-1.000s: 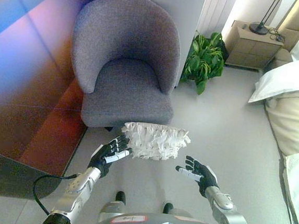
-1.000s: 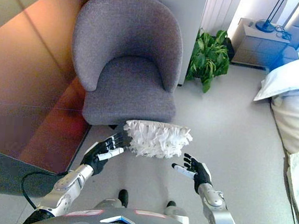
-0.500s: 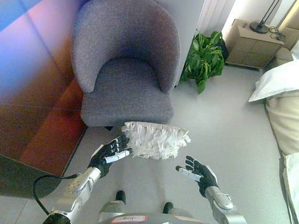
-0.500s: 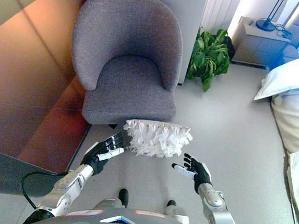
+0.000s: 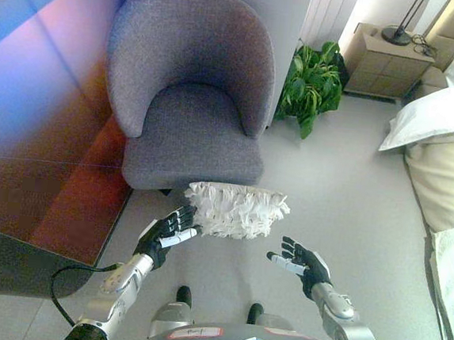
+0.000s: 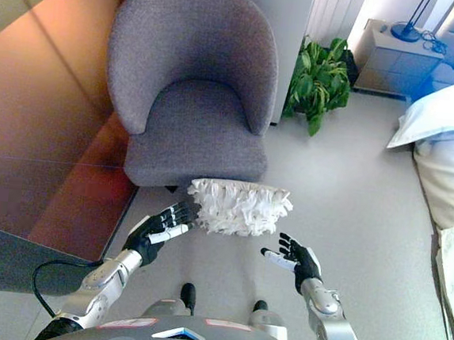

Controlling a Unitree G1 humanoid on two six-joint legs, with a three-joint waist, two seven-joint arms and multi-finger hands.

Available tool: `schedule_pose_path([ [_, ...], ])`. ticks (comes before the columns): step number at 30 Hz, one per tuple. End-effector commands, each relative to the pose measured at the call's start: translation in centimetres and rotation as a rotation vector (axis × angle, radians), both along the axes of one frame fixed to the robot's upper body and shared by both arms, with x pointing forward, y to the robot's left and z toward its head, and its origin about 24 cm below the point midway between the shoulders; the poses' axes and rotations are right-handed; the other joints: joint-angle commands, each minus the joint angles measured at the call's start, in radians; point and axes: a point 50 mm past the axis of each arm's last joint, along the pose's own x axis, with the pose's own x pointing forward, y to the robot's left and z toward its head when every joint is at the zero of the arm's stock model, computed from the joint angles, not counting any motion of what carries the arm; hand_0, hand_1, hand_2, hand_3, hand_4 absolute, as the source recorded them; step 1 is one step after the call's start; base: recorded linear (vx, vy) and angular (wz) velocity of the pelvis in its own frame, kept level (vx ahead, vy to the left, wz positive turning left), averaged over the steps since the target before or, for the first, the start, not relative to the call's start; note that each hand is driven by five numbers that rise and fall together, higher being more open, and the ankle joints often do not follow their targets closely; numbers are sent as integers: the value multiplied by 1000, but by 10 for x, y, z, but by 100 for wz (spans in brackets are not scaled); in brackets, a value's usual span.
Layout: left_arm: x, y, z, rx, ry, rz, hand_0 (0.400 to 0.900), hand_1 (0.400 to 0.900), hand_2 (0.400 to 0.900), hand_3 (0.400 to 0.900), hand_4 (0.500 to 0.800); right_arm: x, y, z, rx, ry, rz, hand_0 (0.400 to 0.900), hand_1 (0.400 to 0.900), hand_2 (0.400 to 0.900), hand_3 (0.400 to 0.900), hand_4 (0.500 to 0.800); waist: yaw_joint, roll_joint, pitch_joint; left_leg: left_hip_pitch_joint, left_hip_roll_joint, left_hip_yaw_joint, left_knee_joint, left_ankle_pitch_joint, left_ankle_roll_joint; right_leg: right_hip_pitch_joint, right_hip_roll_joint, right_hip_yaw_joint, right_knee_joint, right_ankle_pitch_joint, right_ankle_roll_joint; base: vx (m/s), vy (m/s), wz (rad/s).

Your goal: Pick up the pillow and put it on the sofa.

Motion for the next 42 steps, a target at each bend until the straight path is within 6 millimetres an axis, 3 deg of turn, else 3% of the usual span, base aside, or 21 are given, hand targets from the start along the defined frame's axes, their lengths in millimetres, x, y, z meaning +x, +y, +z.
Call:
schedule_pose_path([
  [1, 28, 3, 35, 11, -231, -54, 900, 900, 900, 900, 800, 33, 3, 34, 2, -229, 58, 900, 900, 900, 900, 800, -12, -33, 6, 2, -2, -1, 78, -79, 3, -35, 42, 11, 39, -5, -44, 55, -108, -2],
  [4, 29, 2, 36, 2, -235, -59, 900, 900, 900, 900, 800, 34, 0, 35, -4, -229, 57, 900, 900, 900, 900, 800, -12, -38, 20, -32, 10, -7, 141, -83, -7, -48, 46, 15, 59, -11, -56, 54, -110, -1],
  [7, 30, 2, 39, -11, -253, -73, 900, 900, 900, 900, 800, 35, -3, 36, -13, -231, 58, 900, 900, 900, 900, 800, -20, -56, 40, -95, 15, 18, 320, -100, -2, -71, 36, 6, 87, -14, -76, 53, -112, 0],
  [11, 29, -1, 40, -35, -271, -94, 900, 900, 900, 900, 800, 33, -14, 35, -34, -228, 54, 900, 900, 900, 900, 800, -26, -65, 74, -210, 15, 37, 580, -41, 0, -79, 40, -2, 123, -13, -104, 109, -72, -4],
  [15, 27, -1, 42, -57, -283, -85, 900, 900, 900, 900, 800, 32, -17, 37, -38, -224, 68, 900, 900, 900, 900, 800, -2, -35, 100, -244, 26, 3, 446, 58, -30, -44, 66, 32, 148, -59, -95, 282, 86, -29],
  [18, 24, -2, 43, -67, -295, -79, 900, 900, 900, 900, 800, 28, -18, 39, -45, -218, 85, 900, 900, 900, 900, 800, 30, 3, 102, -291, 84, -28, 220, 185, -64, 12, 84, 52, 154, -113, -90, 484, 211, -49],
  [20, 18, -1, 40, -71, -284, -69, 900, 900, 900, 900, 800, 23, -20, 37, -47, -209, 98, 900, 900, 900, 900, 800, 49, 16, 101, -318, 119, -15, 102, 259, -86, 72, 79, 59, 150, -145, -84, 530, 202, -49],
  [23, 11, -1, 37, -71, -277, -50, 900, 900, 900, 900, 800, 18, -21, 34, -44, -201, 128, 900, 900, 900, 900, 800, 69, 24, 103, -354, 142, 5, 53, 317, -108, 156, 59, 67, 162, -212, -68, 590, 241, -54],
  [26, 16, 4, 40, -73, -273, -1, 900, 900, 900, 900, 800, 24, -19, 33, -47, -193, 151, 900, 900, 900, 900, 800, 73, 17, 89, -342, 136, 27, 89, 207, -72, 190, 5, 81, 216, -255, -24, 553, 306, -48],
  [28, 18, 11, 41, -59, -263, 9, 900, 900, 900, 900, 800, 19, -17, 30, -26, -168, 128, 900, 900, 900, 900, 800, 81, -14, 72, -352, 83, 37, 159, 146, -32, 230, -44, 89, 269, -235, 12, 600, 322, -17],
  [30, 14, 11, 40, -45, -259, -24, 900, 900, 900, 900, 800, 10, -15, 28, -1, -143, 116, 900, 900, 900, 900, 800, 90, -46, 41, -341, 33, 57, 176, 82, 24, 209, -79, 83, 400, -92, 56, 487, 295, 7],
  [32, 12, 11, 39, -38, -247, -42, 900, 900, 900, 900, 800, 4, -9, 27, 6, -139, 120, 900, 900, 900, 900, 800, 100, -59, 15, -312, -34, 36, 151, 46, 71, 149, -107, 94, 583, 69, 93, 424, 315, 15],
  [34, 12, 13, 38, -10, -244, -51, 900, 900, 900, 900, 800, 4, -5, 27, -16, -147, 116, 900, 900, 900, 900, 800, 96, -36, 6, -265, -65, 20, 132, 12, 101, 21, -116, 102, 812, 130, 93, 444, 344, 25],
  [36, 18, 16, 40, 11, -242, -36, 900, 900, 900, 900, 800, 8, -3, 27, -82, -156, 116, 900, 900, 900, 900, 800, 84, -25, 11, -228, -88, 13, 131, -12, 117, -106, -99, 93, 874, 124, 74, 372, 222, 35],
  [39, 22, 16, 44, 5, -251, -69, 900, 900, 900, 900, 800, 12, -7, 30, -205, -195, 117, 900, 900, 900, 900, 800, 58, -16, 32, -183, -101, 32, 142, -36, 121, -204, -82, 11, 746, 53, 36, 322, 44, 57],
  [42, 28, 14, 47, 14, -257, -92, 900, 900, 900, 900, 800, 17, -17, 35, -286, -243, 109, 900, 900, 900, 900, 800, 32, -13, 64, -125, -103, 18, 163, -81, 116, -267, -121, -20, 592, 90, 26, 285, -149, 67],
])
